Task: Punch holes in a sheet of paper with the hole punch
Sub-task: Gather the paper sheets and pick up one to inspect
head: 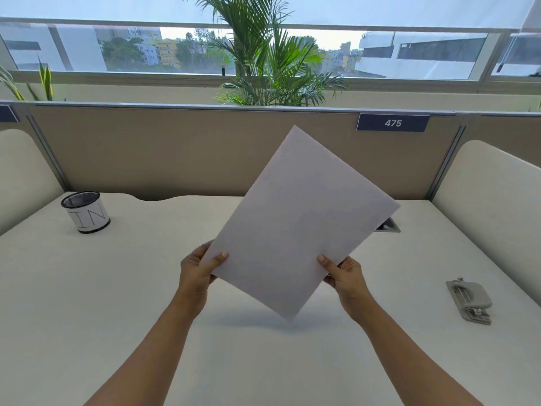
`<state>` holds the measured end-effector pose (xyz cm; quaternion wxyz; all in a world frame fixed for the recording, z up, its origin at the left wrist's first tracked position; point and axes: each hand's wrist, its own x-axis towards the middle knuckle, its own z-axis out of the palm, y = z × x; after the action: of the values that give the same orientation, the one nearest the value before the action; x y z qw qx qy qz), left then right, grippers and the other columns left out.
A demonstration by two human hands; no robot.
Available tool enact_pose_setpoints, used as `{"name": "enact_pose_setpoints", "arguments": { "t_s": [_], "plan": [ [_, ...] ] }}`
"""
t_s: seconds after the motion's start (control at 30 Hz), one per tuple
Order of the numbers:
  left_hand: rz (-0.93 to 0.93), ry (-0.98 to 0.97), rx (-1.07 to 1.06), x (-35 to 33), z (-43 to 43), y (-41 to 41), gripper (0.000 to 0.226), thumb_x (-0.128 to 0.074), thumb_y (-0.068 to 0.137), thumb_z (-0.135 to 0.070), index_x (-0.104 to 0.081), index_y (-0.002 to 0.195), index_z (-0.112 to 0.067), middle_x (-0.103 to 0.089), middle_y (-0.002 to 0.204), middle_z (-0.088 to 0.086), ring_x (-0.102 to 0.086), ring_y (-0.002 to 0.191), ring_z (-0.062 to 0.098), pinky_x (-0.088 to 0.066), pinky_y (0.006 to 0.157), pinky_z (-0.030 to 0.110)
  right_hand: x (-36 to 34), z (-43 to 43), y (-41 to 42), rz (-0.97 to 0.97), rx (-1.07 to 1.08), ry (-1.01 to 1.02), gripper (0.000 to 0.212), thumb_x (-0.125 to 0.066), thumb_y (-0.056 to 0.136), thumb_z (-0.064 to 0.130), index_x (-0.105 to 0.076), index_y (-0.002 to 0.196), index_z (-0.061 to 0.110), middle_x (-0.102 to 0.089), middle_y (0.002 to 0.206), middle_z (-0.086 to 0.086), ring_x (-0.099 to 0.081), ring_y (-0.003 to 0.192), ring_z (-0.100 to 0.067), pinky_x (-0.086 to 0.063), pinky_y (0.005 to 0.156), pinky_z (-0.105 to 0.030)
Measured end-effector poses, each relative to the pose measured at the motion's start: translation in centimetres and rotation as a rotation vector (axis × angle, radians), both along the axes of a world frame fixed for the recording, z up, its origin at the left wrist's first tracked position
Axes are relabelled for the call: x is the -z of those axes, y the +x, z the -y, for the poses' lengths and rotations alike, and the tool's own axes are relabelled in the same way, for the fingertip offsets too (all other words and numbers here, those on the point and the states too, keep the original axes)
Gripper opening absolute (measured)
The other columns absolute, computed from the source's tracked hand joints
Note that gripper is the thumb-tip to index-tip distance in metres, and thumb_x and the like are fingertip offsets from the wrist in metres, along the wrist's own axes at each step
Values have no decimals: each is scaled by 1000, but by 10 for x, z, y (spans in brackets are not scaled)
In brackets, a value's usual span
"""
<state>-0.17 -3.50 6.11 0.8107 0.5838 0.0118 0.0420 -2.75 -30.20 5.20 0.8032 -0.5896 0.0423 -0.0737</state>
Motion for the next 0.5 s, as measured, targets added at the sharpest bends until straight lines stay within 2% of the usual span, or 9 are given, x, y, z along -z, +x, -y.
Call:
{"name": "enact_pose_setpoints", "arguments": {
  "t_s": [0.13, 0.2, 0.37, 0.5],
  "plan": [
    [-6, 238, 141, -7, -16, 3, 29, -66, 77, 5, -67, 97, -17, -76, 79, -6, -71, 70, 8, -54, 58, 17, 0, 7, 0, -22, 3, -96, 16, -62, 85, 6, -67, 92, 20, -76, 84, 12, -71, 80, -7, -57, 71, -25],
    [-9, 308, 211, -11, -16, 5, 27, -67, 78, 3, -67, 96, -17, -77, 81, -5, -72, 72, 10, -55, 58, 17, -1, 6, 0, -21, -14, -148, 15, -62, 85, 7, -68, 92, 20, -76, 83, 13, -71, 78, -6, -57, 69, -21],
    [13, 298, 232, -14, -5, 6, 12, -65, 82, -1, -70, 88, -9, -76, 78, -4, -71, 71, 11, -56, 62, 19, -4, -4, -1, -9, -51, -249, 14, -64, 85, 11, -70, 85, 23, -75, 79, 14, -70, 75, -3, -55, 67, -15],
    [27, 285, 185, -14, -3, 5, 12, -63, 83, 1, -69, 84, -9, -75, 72, -6, -70, 66, 8, -55, 60, 17, -11, -7, -1, -3, -40, -268, 15, -64, 85, 10, -70, 80, 24, -75, 74, 16, -69, 69, 1, -52, 60, -8]
  ]
}}
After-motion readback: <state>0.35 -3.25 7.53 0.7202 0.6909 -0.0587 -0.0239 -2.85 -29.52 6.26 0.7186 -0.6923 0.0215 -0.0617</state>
